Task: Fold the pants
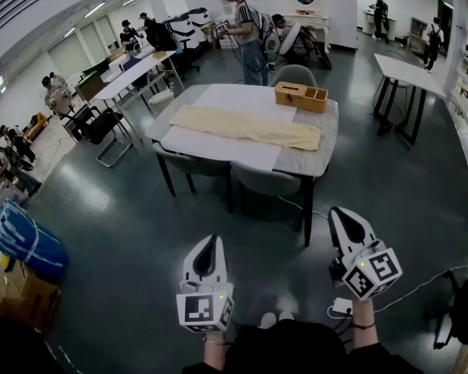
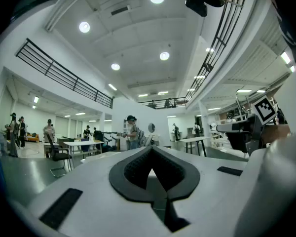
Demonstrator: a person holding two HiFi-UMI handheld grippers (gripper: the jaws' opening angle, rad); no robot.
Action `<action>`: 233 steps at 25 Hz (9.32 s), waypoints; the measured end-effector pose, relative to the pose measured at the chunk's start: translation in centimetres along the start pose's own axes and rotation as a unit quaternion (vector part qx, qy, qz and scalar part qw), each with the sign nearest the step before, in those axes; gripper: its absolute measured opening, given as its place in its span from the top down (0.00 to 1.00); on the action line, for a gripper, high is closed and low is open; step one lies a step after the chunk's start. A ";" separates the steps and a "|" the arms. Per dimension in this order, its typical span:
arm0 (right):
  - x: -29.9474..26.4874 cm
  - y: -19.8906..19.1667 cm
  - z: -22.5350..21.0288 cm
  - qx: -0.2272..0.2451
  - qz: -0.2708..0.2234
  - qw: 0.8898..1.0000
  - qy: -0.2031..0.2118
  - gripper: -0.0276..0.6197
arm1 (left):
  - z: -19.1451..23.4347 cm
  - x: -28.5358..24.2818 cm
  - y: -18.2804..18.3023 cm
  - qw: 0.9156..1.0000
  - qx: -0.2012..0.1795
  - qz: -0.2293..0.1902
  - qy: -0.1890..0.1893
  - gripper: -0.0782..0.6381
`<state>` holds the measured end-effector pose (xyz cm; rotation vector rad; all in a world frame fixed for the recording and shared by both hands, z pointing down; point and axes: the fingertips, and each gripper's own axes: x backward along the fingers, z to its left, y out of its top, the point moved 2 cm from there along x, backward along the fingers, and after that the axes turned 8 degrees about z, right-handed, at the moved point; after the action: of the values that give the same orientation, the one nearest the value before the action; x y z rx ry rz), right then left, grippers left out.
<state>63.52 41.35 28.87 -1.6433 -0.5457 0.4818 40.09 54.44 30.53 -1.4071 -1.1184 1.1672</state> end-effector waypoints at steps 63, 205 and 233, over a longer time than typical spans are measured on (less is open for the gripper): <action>-31.1 -2.9 -7.7 -0.069 0.029 0.997 -0.037 0.94 | 16.3 -29.3 -2.6 0.996 0.027 0.052 -0.063 0.87; -46.8 -12.8 -38.1 -0.346 0.193 0.889 -0.231 0.83 | 15.1 -67.0 -10.0 0.941 -0.004 0.214 -0.262 0.87; -63.1 -4.9 -26.8 -0.337 0.133 0.910 -0.202 0.83 | 32.6 -70.4 -10.1 0.940 0.037 0.208 -0.268 0.87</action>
<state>28.64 -17.25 37.69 -2.3160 -0.8642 0.9199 -1.50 -10.02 45.71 -1.3383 -1.1478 1.9610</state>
